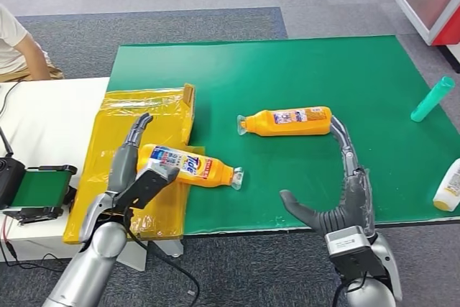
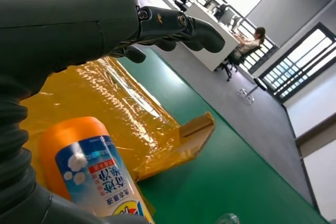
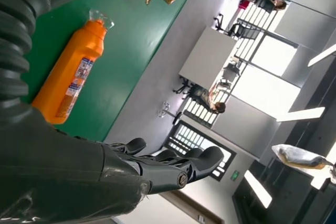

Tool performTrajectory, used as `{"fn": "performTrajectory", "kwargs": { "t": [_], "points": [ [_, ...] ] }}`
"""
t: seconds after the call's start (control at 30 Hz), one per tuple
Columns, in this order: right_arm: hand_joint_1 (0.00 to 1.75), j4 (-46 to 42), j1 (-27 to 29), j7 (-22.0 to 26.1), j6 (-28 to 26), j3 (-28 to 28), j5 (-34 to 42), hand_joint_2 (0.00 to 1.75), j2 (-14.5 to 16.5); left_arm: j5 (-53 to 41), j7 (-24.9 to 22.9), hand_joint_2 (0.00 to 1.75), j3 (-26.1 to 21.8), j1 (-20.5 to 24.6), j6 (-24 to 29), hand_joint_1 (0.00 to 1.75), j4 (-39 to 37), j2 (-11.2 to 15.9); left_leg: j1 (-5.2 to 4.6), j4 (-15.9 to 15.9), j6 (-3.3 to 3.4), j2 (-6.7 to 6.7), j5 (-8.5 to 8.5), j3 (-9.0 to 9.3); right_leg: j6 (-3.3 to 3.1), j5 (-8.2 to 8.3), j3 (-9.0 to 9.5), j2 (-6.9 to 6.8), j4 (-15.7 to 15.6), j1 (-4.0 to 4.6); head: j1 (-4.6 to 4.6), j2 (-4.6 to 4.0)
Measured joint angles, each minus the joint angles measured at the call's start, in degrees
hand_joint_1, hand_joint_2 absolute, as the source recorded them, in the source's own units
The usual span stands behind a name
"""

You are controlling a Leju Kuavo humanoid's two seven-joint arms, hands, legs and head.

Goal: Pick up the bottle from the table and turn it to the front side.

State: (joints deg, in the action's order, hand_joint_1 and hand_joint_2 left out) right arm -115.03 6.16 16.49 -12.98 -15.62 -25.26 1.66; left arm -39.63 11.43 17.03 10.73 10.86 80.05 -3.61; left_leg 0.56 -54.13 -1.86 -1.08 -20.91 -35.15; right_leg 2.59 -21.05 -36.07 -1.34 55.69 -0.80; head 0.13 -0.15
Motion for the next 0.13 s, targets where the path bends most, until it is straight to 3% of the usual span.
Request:
{"fn": "performTrajectory", "kwargs": {
  "t": [0.13],
  "points": [
    [0.00,0.4,0.0,0.1,0.4,0.0,0.6,1.75,-0.2,1.0,0.4,1.75,-1.1,-1.6,-0.3,0.00,2.8,-0.2,0.00,0.0,0.00,0.00,0.00,0.00,0.00,0.00,0.01,0.00,0.0,0.00,-0.01,0.00]
  ]
}}
